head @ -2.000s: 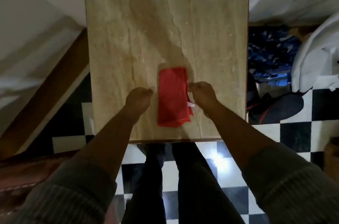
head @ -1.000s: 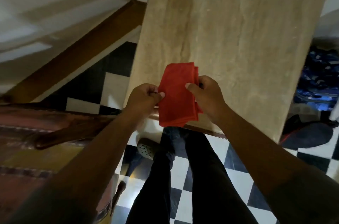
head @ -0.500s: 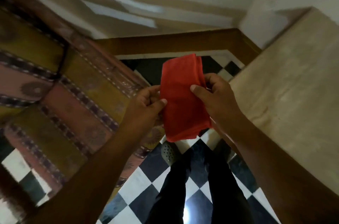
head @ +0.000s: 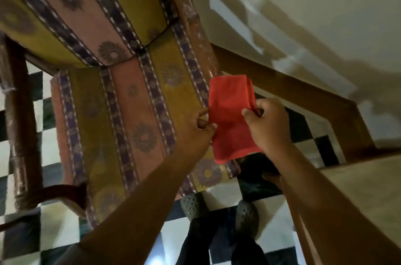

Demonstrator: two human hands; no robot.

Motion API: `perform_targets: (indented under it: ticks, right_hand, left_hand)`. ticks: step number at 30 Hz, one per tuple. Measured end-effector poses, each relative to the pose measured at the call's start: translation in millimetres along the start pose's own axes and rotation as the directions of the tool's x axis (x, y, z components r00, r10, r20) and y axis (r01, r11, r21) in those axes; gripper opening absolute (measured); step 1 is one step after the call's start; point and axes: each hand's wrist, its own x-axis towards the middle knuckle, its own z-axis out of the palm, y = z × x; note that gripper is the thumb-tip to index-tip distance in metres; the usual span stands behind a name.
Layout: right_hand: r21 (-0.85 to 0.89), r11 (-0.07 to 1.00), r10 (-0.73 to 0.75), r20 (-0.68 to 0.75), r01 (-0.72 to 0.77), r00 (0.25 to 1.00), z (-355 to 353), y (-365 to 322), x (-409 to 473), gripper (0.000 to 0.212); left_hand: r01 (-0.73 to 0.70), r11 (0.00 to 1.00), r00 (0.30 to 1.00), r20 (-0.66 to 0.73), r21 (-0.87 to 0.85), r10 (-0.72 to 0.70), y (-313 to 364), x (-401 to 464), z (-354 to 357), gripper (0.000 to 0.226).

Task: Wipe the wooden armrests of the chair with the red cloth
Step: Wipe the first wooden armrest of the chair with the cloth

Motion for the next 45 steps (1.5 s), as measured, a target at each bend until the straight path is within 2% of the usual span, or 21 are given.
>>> perform_targets:
  ticks: [2,4,7,9,10,12,13,14,16,18,20,22,25,27,29,31,33,37,42,43,45]
  right_hand:
    - [-0.042,0.999,0.029,-0.014,-0.030,0.999,6.9,4.7,-1.6,0.016]
    - [-0.144,0.990,-0.014,-0.051,0.006,0.999,11.4,6.8,-5.0,0.024]
    - [-0.435,0.874,-0.298,-0.134,0.214,0.945,17.9,3.9,-14.7,0.060]
    - [-0.517,0.758,-0.472,-0.015,0.397,0.882,27.5,-2.0,-18.3,0.064]
    - [-0.551,0.696,-0.505,0.080,0.461,0.859,33.5,-2.7,-17.7,0.064]
    - [-0.630,0.597,-0.455,0.244,0.497,0.856,44.2,-1.6,-12.7,0.068]
    - [-0.668,0.558,-0.407,0.296,0.492,0.864,47.3,-0.1,-9.3,0.071]
    - [-0.699,0.521,-0.378,0.326,0.490,0.867,48.4,2.1,-6.7,0.072]
    - [-0.725,0.470,-0.396,0.337,0.504,0.854,55.5,8.0,-2.2,0.073]
    - [-0.736,0.422,-0.454,0.335,0.530,0.826,54.1,9.7,2.3,0.074]
    - [-0.734,0.381,-0.482,0.361,0.562,0.798,58.5,8.6,14.8,0.076]
    - [-0.724,0.380,-0.497,0.365,0.576,0.787,58.2,2.3,26.9,0.078]
    - [-0.687,0.447,-0.487,0.350,0.573,0.800,62.3,-11.2,49.4,0.080]
    - [-0.667,0.498,-0.466,0.332,0.554,0.820,67.6,-19.7,62.2,0.080]
    - [-0.700,0.516,-0.447,0.272,0.494,0.852,70.8,-22.5,58.6,0.077]
    - [-0.778,0.495,-0.428,0.169,0.386,0.888,74.5,-21.3,41.0,0.074]
    - [-0.821,0.466,-0.407,0.132,0.330,0.904,78.9,-14.9,21.6,0.075]
    - [-0.775,0.458,-0.452,0.219,0.436,0.865,76.6,-9.6,25.4,0.072]
    - [-0.677,0.332,-0.519,0.450,0.656,0.727,74.2,-27.1,64.6,0.070]
    - [-0.662,0.353,-0.521,0.448,0.661,0.727,75.3,-34.0,75.1,0.072]
    - [-0.599,0.529,-0.486,0.367,0.601,0.793,79.2,-45.9,92.1,0.076]
  left_hand:
    - [0.015,0.999,1.000,-0.008,0.030,-0.015,-8.5,3.5,7.5,0.042]
    - [0.020,0.999,0.999,-0.031,0.030,-0.019,-15.5,7.0,8.4,0.044]
    - [0.008,0.999,0.999,-0.036,-0.031,-0.009,-25.1,10.7,1.7,0.037]
    - [0.037,0.990,0.999,-0.005,-0.137,-0.038,-30.7,15.9,-3.1,0.028]
    - [0.043,0.990,0.999,-0.015,-0.132,-0.046,-35.6,21.2,-4.6,0.027]
    - [-0.025,0.993,0.992,-0.117,0.111,0.038,-49.7,40.5,-11.2,0.033]
    - [-0.080,0.941,0.982,-0.135,0.329,0.131,-58.1,53.1,-16.1,0.039]
    - [-0.122,0.823,0.973,-0.095,0.554,0.208,-66.1,66.1,-21.4,0.046]
    - [-0.165,0.518,0.963,0.024,0.840,0.268,-84.2,98.6,-36.3,0.064]
    - [-0.208,0.246,0.943,0.128,0.947,0.307,-95.6,131.6,-50.8,0.079]
    - [-0.214,0.157,0.928,0.150,0.964,0.342,-113.2,161.7,-66.1,0.089]
    - [-0.215,0.156,0.907,0.138,0.964,0.397,-130.5,171.4,-74.3,0.093]
    - [-0.200,0.268,0.866,0.042,0.942,0.499,-154.2,175.3,-72.5,0.095]
    - [-0.169,0.342,0.862,-0.030,0.925,0.506,-159.1,178.9,-72.1,0.102]
    - [-0.157,0.368,0.865,-0.053,0.916,0.499,-157.9,178.3,-73.6,0.107]
    - [-0.168,0.373,0.863,-0.047,0.912,0.503,-157.6,178.1,-75.6,0.108]
    - [-0.174,0.370,0.859,-0.043,0.913,0.511,-159.8,178.7,-75.7,0.108]
    - [-0.183,0.363,0.839,-0.048,0.914,0.542,-166.3,181.8,-77.0,0.107]
    - [-0.180,0.360,0.845,-0.044,0.916,0.533,-166.2,182.7,-76.7,0.107]
    - [-0.176,0.359,0.853,-0.040,0.917,0.520,-163.9,182.0,-77.1,0.107]
    - [-0.168,0.359,0.869,-0.034,0.918,0.494,-159.9,180.9,-78.0,0.108]
